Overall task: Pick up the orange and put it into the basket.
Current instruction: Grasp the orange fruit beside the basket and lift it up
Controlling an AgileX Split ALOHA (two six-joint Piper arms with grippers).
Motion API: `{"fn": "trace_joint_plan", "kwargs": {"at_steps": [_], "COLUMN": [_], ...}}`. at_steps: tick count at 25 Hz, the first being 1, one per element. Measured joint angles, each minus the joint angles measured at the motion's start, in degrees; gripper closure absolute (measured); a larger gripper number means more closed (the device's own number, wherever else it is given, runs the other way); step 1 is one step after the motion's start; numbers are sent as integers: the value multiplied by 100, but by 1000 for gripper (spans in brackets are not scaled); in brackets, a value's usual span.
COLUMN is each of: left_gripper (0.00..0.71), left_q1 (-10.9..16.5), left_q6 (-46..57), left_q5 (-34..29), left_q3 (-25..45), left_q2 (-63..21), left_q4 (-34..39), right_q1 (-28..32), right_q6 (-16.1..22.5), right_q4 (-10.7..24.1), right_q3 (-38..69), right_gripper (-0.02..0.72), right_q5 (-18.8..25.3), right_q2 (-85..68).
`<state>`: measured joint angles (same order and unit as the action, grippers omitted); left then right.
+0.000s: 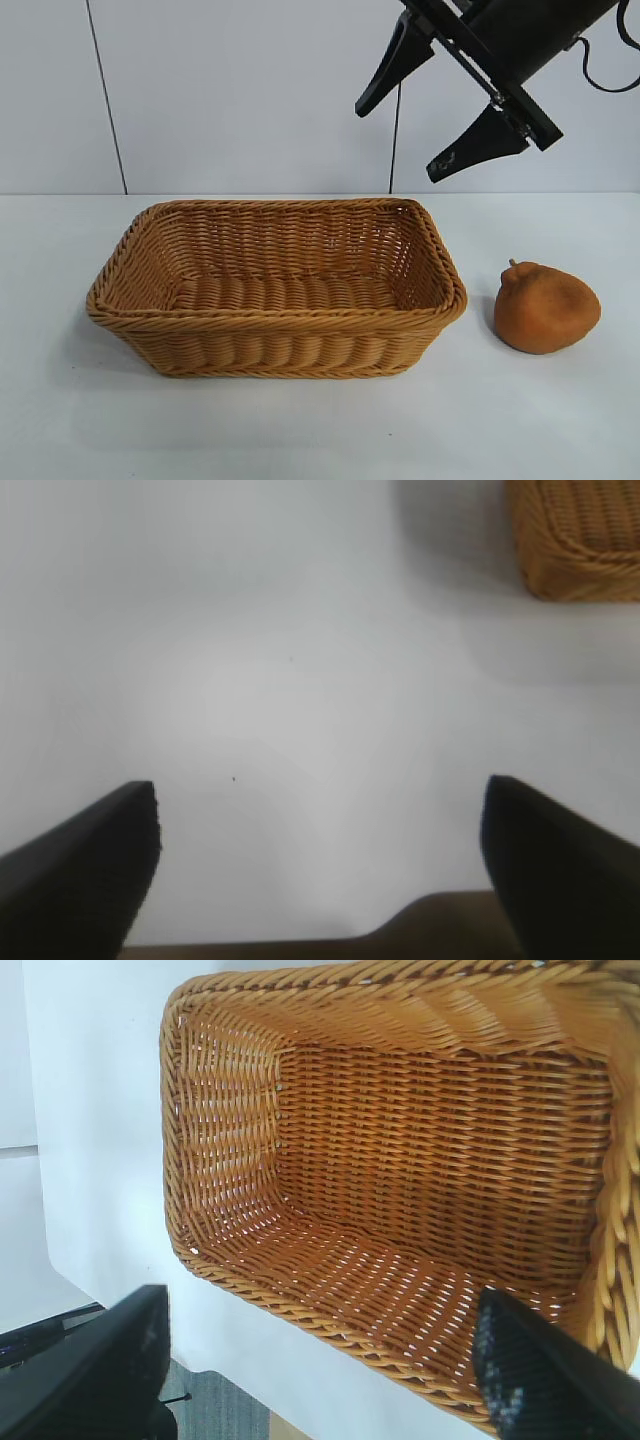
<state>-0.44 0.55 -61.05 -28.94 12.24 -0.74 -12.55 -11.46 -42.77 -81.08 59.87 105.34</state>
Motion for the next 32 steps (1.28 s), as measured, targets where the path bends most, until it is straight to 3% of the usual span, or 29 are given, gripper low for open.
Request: {"fn": "trace_joint_plan", "kwargs": {"at_steps": [6, 9, 12, 19, 22, 25, 32], "left_gripper": [91, 91, 92, 92, 92, 92, 92], "left_q1": [0, 0, 0, 0, 0, 0, 0], "left_q6": [0, 0, 0, 0, 0, 0, 0], "left_q5": [-2, -2, -2, -2, -2, -2, -2], "left_q3": [7, 14, 14, 14, 14, 14, 14], "left_q2": [-1108, -1241, -1248, -1248, -1248, -1248, -1248], "left_q4": [0, 0, 0, 0, 0, 0, 0], "right_q1": [0, 0, 0, 0, 0, 25, 531], "right_q6": [0, 0, 95, 1023, 1257, 1370, 1500], "right_q4": [28, 274, 809, 2937, 3421, 3581, 3582], "right_q3": [0, -5, -19, -23, -21, -21, -21], "right_gripper": [135, 135, 135, 135, 135, 135, 135], "right_q5": [33, 111, 123, 253, 293, 267, 144], "right_q2": [0, 0, -19, -33, -33, -37, 153]}}
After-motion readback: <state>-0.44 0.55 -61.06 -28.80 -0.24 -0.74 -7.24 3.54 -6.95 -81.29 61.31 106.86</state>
